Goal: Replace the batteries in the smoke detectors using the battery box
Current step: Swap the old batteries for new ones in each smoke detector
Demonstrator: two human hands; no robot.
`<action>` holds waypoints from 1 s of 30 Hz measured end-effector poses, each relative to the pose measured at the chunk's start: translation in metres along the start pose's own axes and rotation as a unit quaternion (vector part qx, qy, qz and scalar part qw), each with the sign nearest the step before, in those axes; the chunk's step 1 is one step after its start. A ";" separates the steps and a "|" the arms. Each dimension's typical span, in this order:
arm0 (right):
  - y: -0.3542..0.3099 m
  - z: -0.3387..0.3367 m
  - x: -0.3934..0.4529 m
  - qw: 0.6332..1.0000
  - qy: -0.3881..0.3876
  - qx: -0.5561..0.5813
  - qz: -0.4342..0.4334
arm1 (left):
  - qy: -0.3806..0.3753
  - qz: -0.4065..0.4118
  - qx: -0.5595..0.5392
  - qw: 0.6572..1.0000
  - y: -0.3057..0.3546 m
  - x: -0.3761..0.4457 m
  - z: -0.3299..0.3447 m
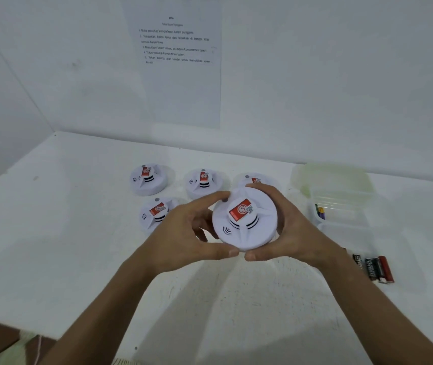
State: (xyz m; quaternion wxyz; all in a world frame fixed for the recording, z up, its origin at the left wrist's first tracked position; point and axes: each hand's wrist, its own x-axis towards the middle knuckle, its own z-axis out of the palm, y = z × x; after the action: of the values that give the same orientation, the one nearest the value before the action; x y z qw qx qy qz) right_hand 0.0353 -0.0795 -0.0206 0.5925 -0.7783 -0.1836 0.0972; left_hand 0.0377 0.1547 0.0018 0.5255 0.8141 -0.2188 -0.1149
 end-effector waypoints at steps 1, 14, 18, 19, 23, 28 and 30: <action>0.001 0.000 0.000 1.000 0.007 -0.006 0.004 | 0.004 0.000 0.007 1.000 0.001 0.000 -0.001; 0.001 0.007 0.001 0.998 0.046 -0.035 -0.016 | 0.030 0.011 0.032 0.999 -0.006 0.002 -0.009; 0.003 0.008 0.002 0.998 0.042 -0.036 -0.007 | 0.038 0.015 0.029 0.999 -0.009 0.001 -0.008; 0.004 0.008 0.002 0.998 0.042 -0.037 -0.005 | 0.040 0.014 0.031 0.999 -0.009 0.001 -0.008; 0.008 0.010 0.001 0.998 0.041 -0.041 0.004 | 0.039 0.009 0.035 0.999 -0.009 0.001 -0.007; 0.010 0.011 0.000 0.998 0.041 -0.042 0.013 | 0.034 -0.002 0.032 0.999 -0.011 0.000 -0.007; 0.011 0.012 0.000 0.998 0.041 -0.044 0.018 | 0.029 -0.011 0.027 0.999 -0.014 0.000 -0.006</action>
State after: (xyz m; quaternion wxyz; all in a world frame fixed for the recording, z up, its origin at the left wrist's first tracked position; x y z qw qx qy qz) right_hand 0.0326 -0.0719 -0.0345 0.5632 -0.8100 -0.1486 0.0677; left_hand 0.0437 0.1643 -0.0078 0.5082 0.8333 -0.1976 -0.0905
